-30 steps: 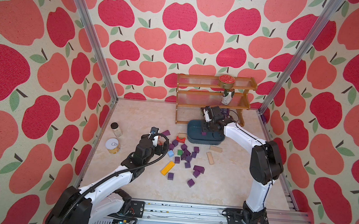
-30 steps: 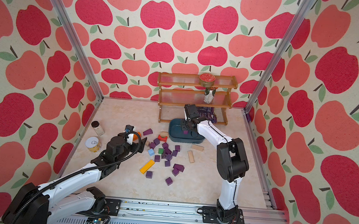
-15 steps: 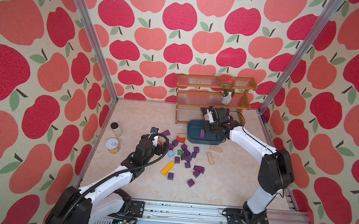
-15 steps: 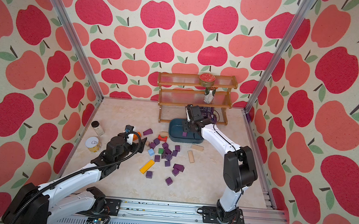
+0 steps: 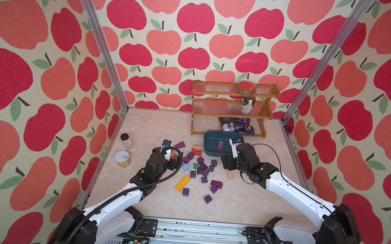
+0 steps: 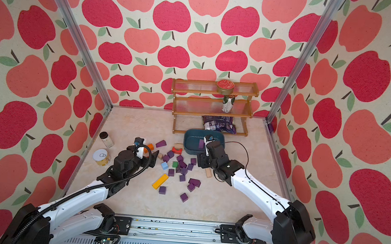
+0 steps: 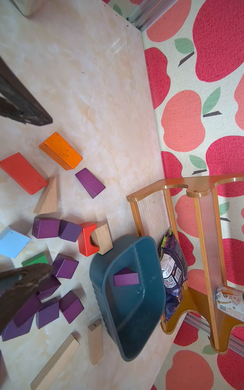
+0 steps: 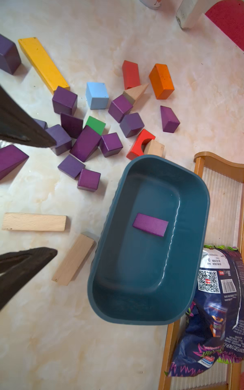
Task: Pick purple bricks into the storage bin
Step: Pick up the building block from the center of the board.
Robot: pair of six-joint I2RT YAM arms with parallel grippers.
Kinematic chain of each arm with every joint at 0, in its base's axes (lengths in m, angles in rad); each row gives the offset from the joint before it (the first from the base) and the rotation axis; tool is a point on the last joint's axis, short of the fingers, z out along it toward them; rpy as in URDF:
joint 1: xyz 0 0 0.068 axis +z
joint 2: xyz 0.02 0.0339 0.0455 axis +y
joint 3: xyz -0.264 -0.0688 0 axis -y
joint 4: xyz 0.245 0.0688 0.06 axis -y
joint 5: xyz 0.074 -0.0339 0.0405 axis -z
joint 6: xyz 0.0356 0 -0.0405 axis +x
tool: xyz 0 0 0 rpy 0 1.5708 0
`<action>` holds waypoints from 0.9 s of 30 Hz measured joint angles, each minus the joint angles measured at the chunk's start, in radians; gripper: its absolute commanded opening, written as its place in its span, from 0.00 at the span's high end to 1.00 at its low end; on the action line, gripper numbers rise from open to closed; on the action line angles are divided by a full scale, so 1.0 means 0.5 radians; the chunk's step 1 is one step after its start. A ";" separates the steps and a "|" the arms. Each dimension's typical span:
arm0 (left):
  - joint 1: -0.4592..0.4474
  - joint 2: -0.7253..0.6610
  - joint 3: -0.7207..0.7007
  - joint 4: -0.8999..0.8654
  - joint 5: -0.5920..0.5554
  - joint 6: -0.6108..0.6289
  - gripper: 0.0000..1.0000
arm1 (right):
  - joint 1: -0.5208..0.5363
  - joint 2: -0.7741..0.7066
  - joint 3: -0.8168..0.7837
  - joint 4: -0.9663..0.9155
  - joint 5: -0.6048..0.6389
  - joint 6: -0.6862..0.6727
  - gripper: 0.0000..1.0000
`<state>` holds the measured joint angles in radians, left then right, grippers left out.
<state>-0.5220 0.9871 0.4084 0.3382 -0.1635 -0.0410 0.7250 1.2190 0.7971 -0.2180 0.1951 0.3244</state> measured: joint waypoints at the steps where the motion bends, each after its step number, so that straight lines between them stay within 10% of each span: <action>1: -0.001 0.000 -0.001 0.000 0.008 0.002 0.01 | 0.011 -0.030 -0.070 0.030 0.002 0.016 0.21; 27: -0.005 0.031 -0.007 0.006 0.030 0.004 0.01 | 0.082 0.526 -0.122 0.465 -0.076 0.186 0.37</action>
<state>-0.5243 1.0023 0.4049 0.3412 -0.1486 -0.0391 0.7658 1.4818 0.7361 0.0147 0.1570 0.4175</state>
